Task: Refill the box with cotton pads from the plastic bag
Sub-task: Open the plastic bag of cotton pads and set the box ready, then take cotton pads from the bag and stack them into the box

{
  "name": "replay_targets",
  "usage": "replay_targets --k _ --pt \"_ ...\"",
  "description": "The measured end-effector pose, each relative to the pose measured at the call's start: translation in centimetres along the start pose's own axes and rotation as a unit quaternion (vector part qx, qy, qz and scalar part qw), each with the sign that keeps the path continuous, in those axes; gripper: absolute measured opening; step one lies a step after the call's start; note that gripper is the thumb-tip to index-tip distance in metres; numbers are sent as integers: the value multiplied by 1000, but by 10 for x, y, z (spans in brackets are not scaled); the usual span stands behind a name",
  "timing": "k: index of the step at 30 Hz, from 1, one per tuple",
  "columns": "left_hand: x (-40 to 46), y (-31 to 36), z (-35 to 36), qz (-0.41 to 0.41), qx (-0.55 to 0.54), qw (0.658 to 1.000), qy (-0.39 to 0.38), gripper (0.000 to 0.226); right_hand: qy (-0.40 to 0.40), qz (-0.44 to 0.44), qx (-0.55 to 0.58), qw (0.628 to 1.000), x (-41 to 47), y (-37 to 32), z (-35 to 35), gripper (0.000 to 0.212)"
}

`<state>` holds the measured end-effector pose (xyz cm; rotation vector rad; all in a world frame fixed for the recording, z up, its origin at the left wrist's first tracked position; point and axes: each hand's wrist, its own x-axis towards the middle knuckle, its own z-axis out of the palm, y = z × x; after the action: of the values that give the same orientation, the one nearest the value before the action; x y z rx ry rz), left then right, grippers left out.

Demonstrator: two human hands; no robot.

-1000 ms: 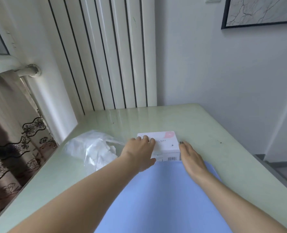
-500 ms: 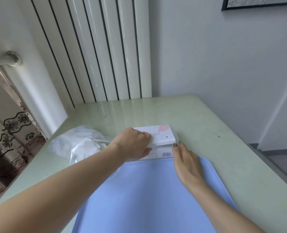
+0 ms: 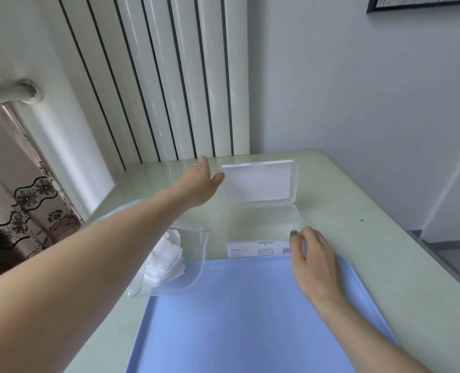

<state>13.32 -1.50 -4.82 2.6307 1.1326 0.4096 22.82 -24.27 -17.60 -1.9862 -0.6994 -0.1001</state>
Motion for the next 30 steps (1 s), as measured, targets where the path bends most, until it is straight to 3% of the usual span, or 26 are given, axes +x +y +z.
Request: replay_targets --k 5,10,13,16,18,20,22,24,27,30 --pt "9 -9 22 -38 -61 992 -100 27 4 -10 -11 1000 1 -1 1 37" --pt "1 4 11 23 55 973 -222 36 -9 16 3 1000 3 -1 -3 29" --pt "-11 2 -22 26 47 976 -209 35 -14 30 -1 999 3 -7 -5 6" --pt "-36 -8 -56 59 7 982 -177 33 37 -97 -16 994 -2 -33 -11 23" --pt "-63 -19 -73 75 -5 974 -212 48 -18 -212 -4 977 -12 -65 -14 21" --pt "-87 -35 -79 75 31 966 -245 69 -145 -294 12 945 -26 -101 -9 17" --pt "-103 -54 -77 79 58 965 -243 79 -279 -329 2 902 -40 -129 4 19" --pt "-112 -70 -76 79 37 972 -217 77 -361 -318 -25 876 -49 -145 23 30" --pt "-120 -85 -74 69 -5 981 -181 64 -382 -304 -75 869 -56 -157 48 35" --pt "-121 -95 -72 69 -38 984 -158 51 -366 -326 -128 862 -60 -163 67 23"
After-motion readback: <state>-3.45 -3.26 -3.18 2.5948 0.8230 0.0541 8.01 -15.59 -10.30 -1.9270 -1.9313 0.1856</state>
